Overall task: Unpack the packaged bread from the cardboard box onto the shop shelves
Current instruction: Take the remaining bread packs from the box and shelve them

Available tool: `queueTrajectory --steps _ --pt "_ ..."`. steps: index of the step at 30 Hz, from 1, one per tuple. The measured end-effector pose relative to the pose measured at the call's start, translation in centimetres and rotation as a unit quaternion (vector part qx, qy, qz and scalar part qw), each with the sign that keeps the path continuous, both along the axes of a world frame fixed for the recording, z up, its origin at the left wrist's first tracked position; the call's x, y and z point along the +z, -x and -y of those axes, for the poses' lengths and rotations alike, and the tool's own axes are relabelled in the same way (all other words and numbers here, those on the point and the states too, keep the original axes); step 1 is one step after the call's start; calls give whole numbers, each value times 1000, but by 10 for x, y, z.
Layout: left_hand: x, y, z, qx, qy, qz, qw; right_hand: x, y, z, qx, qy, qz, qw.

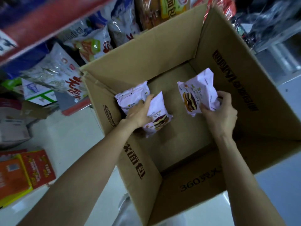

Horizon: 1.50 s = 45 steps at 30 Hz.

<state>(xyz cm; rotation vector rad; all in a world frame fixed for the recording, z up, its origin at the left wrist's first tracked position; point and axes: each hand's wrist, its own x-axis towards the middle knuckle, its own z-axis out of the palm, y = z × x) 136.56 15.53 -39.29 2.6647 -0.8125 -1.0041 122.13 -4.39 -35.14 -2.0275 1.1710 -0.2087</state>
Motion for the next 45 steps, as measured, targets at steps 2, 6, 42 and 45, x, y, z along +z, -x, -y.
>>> queueTrajectory --steps 2,6,42,45 --pt "31 6 -7 114 99 -34 988 33 15 -5 -25 -7 36 999" --pt "101 26 -39 315 240 -99 913 90 40 -15 -51 -53 72 995" --pt "360 -129 -346 356 259 400 804 300 -190 -273 336 -93 262 900" --pt "356 -169 -356 312 221 394 836 297 -210 -295 304 -113 266 908"
